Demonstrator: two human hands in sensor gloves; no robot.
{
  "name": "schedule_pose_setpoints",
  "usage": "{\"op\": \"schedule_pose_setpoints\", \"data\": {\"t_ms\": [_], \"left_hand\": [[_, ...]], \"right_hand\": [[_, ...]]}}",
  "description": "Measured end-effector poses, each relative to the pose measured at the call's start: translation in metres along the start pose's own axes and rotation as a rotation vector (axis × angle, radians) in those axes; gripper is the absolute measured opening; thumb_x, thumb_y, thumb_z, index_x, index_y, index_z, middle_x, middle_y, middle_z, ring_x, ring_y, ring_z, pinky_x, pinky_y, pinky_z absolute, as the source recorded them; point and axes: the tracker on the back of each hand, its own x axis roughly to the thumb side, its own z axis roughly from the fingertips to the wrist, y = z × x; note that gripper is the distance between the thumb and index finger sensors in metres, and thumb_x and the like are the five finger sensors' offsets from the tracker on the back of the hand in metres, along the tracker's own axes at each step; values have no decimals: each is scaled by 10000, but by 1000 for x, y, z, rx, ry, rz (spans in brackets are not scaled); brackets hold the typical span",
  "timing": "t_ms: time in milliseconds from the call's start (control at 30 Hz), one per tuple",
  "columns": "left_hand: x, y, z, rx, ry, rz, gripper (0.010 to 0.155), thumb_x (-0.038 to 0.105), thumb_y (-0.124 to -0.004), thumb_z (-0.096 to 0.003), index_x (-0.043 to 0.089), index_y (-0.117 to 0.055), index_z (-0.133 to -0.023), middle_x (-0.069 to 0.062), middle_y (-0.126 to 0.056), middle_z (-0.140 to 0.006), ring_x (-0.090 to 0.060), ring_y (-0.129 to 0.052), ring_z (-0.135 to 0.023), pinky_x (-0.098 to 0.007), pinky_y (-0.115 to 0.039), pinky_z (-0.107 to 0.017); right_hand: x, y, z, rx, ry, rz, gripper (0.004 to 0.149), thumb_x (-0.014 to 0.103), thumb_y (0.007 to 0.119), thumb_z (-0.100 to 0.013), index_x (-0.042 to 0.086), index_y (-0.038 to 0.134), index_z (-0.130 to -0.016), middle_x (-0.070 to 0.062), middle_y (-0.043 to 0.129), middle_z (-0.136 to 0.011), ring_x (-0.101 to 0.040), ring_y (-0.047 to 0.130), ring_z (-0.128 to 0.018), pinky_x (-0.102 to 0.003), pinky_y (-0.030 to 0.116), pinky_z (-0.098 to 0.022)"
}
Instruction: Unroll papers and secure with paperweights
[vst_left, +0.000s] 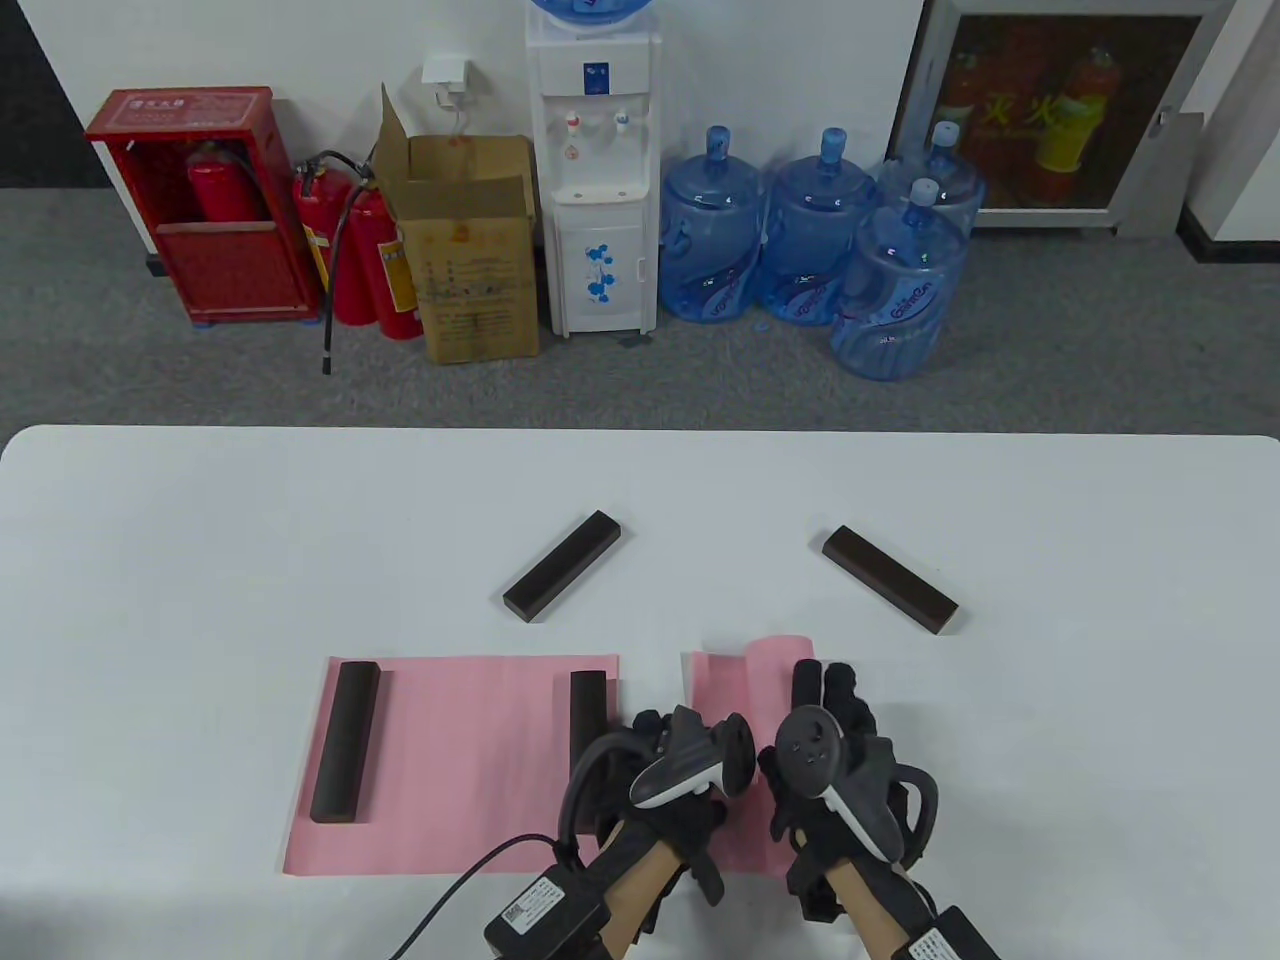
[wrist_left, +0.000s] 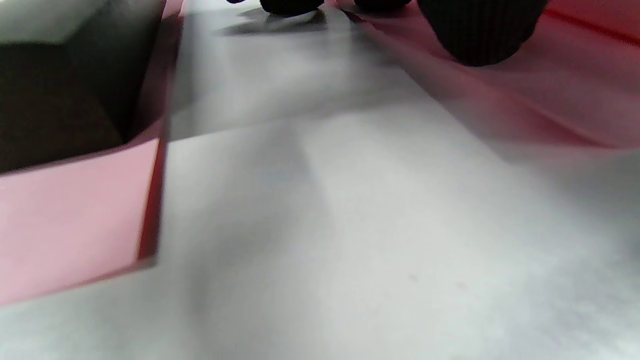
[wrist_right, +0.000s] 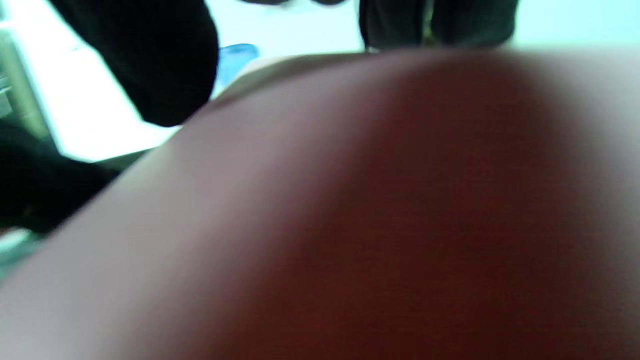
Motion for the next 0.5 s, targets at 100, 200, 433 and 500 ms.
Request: {"op": "schedule_pose_setpoints", "data": {"t_ms": [100, 200, 433, 500], "left_hand": [[-1, -1, 0, 2, -7, 10, 708, 540, -686, -500, 391, -361, -1111, -107, -345, -1214, -434, -315, -1104, -606, -324, -790], [-1, -1, -1, 2, -11, 16, 709, 540, -688, -499, 390, -362, -1111, -107, -343, -1213, -435, -318, -1103, -605, -327, -790], [-2, -1, -1, -1, -11, 19, 707, 537, -690, -501, 388, -363, -1109, -108, -342, -1212, -435, -318, -1104, -606, -329, -790], [-2, -1, -1, -3, -12, 21, 706, 535, -690, -501, 389, -361, -1109, -106, -340, -1212, -435, -318, -1104, -606, -330, -790]], "right_hand": [[6, 3, 1, 49, -126, 26, 616, 354, 779, -437, 420, 584, -1018, -31, 43, -1090, -364, 119, -1056, -611, 348, -764], [6, 11, -2, 193, -170, 6, 511, 352, 746, -449, 379, 746, -959, -1, 58, -1090, -339, 32, -1026, -618, 262, -756], [-7, 10, -10, 234, -52, 243, 642, 468, 874, -375, 304, 732, -980, -15, 18, -1096, -356, -33, -1024, -622, 214, -768], [-16, 8, -14, 237, -2, 291, 634, 441, 889, -379, 298, 735, -977, -33, 40, -1102, -389, 10, -1032, -630, 247, -766]]}}
